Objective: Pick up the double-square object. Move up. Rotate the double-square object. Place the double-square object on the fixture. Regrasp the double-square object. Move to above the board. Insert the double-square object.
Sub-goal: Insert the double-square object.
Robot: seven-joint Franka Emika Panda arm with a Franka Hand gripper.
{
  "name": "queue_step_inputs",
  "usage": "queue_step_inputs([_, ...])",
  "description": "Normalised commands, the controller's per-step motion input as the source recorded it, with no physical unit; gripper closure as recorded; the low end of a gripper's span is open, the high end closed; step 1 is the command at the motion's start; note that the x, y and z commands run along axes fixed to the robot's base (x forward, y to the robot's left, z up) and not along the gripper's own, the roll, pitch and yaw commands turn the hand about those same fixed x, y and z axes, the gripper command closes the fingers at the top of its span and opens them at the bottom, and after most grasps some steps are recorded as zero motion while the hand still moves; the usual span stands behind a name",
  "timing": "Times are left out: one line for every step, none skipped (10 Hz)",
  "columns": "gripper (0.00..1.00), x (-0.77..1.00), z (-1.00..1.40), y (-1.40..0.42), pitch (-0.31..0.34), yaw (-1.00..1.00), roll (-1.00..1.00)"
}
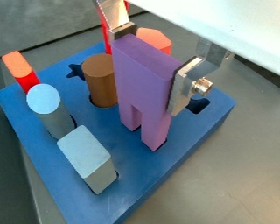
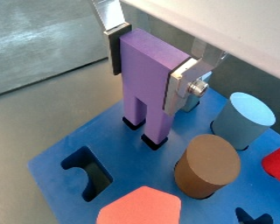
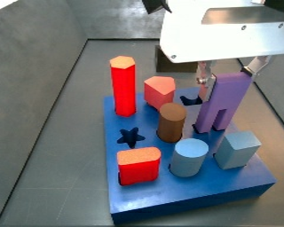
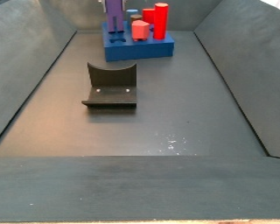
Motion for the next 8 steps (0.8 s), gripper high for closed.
queue_step_inputs([1.00, 0.00, -0.11, 0.00, 0.000, 0.00, 0.07])
queue_step_inputs([1.00, 0.00, -0.14, 0.00, 0.007, -0.04, 0.08])
queue_step_inputs([1.00, 0.00, -0.18, 0.00, 0.000, -0.04, 0.07])
queue_step_inputs([1.00, 0.03, -0.23, 0.00, 0.000, -0.03, 0.07])
queue_step_inputs([1.00, 0.13, -0.28, 0.00, 0.006, -0.04, 0.06])
queue_step_inputs([1.00, 0.10, -0.26, 0.00, 0.034, -0.10, 0.08])
queue_step_inputs([1.00, 0.07, -0.25, 0.00, 0.036, -0.12, 0.09])
queue_step_inputs([1.00, 0.10, -0.27, 0.00, 0.014, -0.12, 0.06])
